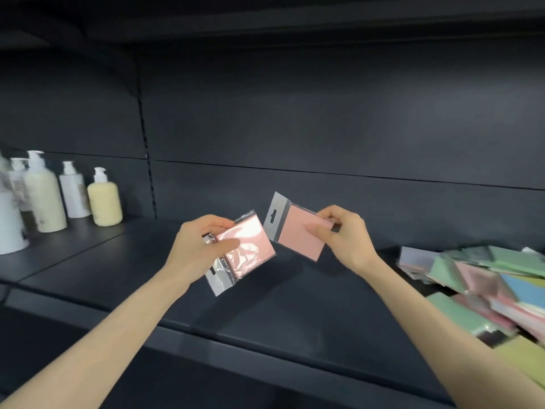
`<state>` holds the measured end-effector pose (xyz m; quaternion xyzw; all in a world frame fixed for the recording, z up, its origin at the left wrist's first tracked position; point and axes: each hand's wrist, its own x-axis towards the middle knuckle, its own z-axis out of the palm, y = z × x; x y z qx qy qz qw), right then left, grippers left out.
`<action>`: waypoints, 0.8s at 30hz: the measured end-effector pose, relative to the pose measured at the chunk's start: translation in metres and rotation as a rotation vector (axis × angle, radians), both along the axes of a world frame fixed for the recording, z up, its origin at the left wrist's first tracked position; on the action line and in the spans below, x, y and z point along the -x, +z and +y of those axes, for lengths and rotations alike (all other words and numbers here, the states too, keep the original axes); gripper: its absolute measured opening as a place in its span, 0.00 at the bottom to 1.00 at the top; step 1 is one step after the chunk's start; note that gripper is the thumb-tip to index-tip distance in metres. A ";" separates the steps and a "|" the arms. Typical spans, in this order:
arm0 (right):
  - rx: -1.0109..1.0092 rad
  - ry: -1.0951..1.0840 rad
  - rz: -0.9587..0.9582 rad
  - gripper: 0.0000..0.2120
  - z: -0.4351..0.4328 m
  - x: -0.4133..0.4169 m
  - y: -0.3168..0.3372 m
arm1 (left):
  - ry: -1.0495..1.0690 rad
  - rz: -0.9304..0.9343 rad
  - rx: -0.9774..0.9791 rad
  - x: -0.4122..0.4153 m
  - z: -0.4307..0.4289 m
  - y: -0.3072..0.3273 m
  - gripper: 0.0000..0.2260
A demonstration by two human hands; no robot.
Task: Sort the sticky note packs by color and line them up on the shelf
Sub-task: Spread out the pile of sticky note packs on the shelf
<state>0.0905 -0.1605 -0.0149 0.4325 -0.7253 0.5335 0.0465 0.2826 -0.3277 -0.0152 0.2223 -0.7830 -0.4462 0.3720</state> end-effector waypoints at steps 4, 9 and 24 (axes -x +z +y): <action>-0.028 0.005 0.027 0.04 -0.045 0.001 0.005 | 0.009 0.019 0.043 0.000 -0.044 0.004 0.12; -0.016 0.011 0.041 0.04 -0.108 0.010 0.007 | 0.034 0.007 0.101 0.010 -0.108 0.006 0.12; -0.114 0.015 0.029 0.04 -0.288 0.010 -0.003 | 0.066 -0.123 -0.001 0.019 -0.315 -0.017 0.12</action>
